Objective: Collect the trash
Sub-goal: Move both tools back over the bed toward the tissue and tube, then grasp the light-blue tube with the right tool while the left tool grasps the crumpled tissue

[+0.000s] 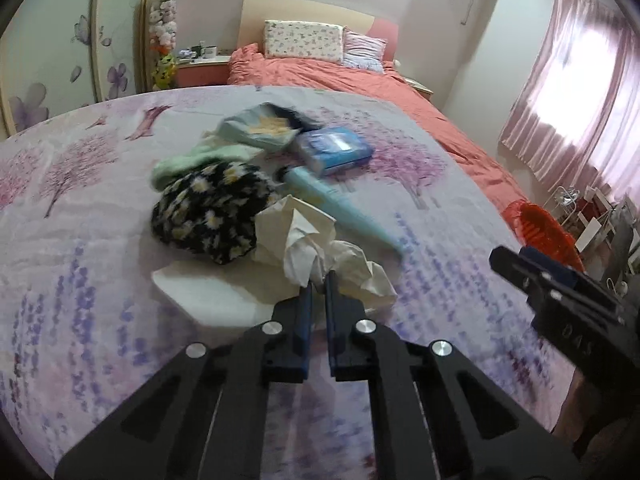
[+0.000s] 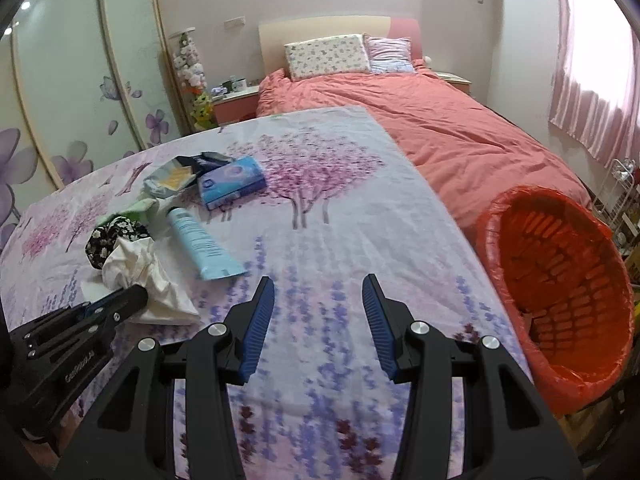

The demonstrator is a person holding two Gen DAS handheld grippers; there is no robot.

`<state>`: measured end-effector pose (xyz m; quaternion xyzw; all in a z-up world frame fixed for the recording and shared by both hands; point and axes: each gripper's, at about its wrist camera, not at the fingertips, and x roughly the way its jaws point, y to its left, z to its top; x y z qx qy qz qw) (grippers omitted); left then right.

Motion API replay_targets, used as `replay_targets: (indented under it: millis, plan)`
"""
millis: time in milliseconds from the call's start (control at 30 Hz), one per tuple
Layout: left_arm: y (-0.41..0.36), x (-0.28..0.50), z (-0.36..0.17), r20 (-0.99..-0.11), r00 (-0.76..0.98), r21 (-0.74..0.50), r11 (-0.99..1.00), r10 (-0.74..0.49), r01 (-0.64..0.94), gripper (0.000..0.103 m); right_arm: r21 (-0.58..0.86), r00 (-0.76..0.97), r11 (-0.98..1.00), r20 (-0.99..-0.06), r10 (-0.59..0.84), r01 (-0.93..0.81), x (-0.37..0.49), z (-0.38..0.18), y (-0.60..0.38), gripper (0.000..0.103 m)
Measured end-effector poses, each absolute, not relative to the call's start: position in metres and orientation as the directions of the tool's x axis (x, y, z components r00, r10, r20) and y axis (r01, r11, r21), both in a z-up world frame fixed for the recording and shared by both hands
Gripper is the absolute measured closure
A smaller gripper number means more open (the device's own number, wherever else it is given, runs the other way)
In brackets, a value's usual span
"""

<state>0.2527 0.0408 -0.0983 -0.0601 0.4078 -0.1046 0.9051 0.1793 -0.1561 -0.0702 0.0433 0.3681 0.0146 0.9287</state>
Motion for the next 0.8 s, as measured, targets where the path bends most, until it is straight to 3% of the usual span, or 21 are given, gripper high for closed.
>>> replay_targets:
  millis: [300, 433, 667, 800]
  plan:
    - [0.096, 0.25, -0.096, -0.735, 0.659, -0.185, 0.982, -0.159, 0.03, 0.092, 0.182, 0.68, 0.978, -0.705, 0.204, -0.104, 0.217, -0.076, -0.11, 0.056]
    - [0.112, 0.25, -0.098, -0.741, 0.653, -0.197, 0.98, -0.157, 0.011, 0.088, 0.124, 0.668, 0.981, -0.719, 0.192, -0.149, 0.234, -0.081, -0.083, 0.056]
    - [0.126, 0.243, -0.093, -0.725, 0.672, -0.211, 0.978, -0.154, -0.004, 0.063, 0.035, 0.632, 0.984, -0.763, 0.137, -0.172, 0.25, -0.097, -0.065, 0.057]
    - [0.13, 0.244, -0.093, -0.722, 0.672, -0.235, 0.972, -0.168, -0.01, 0.058, 0.043, 0.639, 0.991, -0.76, 0.117, -0.13, 0.248, -0.096, -0.078, 0.063]
